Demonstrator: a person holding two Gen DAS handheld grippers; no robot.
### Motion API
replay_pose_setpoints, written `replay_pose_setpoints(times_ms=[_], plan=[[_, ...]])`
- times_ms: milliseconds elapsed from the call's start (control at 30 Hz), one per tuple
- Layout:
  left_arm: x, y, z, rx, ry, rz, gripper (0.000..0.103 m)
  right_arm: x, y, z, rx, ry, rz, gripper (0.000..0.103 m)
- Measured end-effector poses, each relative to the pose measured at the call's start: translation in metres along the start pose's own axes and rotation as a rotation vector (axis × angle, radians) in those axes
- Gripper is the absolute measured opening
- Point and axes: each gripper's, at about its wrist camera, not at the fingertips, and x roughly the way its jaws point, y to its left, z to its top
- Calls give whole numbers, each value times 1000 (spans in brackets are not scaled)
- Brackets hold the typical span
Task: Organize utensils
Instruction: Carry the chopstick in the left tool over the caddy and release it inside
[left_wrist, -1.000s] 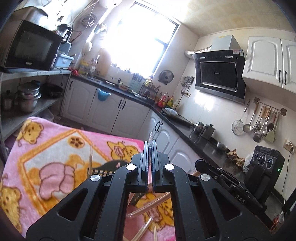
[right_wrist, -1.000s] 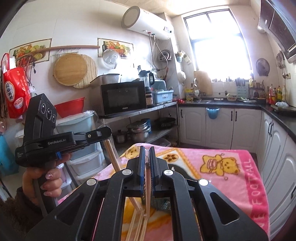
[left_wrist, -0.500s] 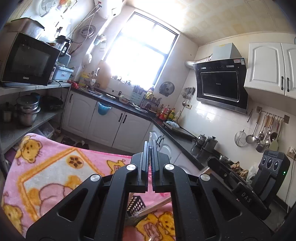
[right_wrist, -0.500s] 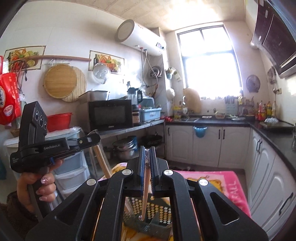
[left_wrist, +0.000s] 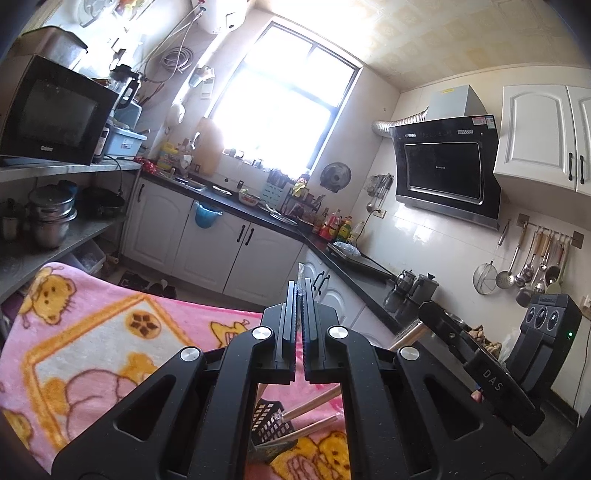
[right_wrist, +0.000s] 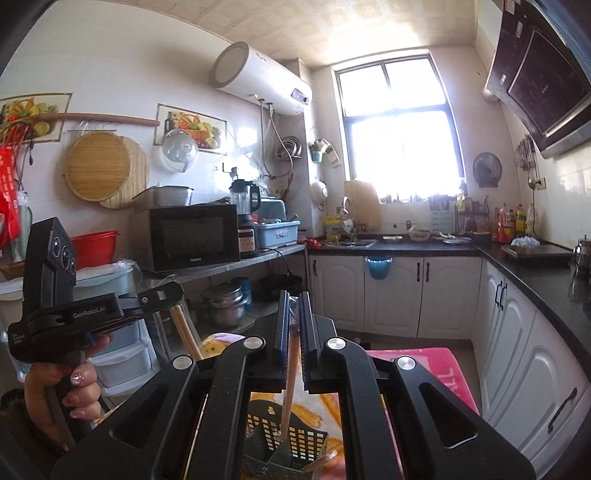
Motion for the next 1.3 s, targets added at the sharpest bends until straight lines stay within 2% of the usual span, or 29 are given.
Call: replay_pose_setpoints(times_ms=[367, 1300], plan=[[21, 18, -21, -29, 41, 3, 1, 22, -8, -21, -6, 41, -54, 5], [40, 46, -69, -70, 109, 28, 1, 43, -13, -71, 51, 155, -70, 8]])
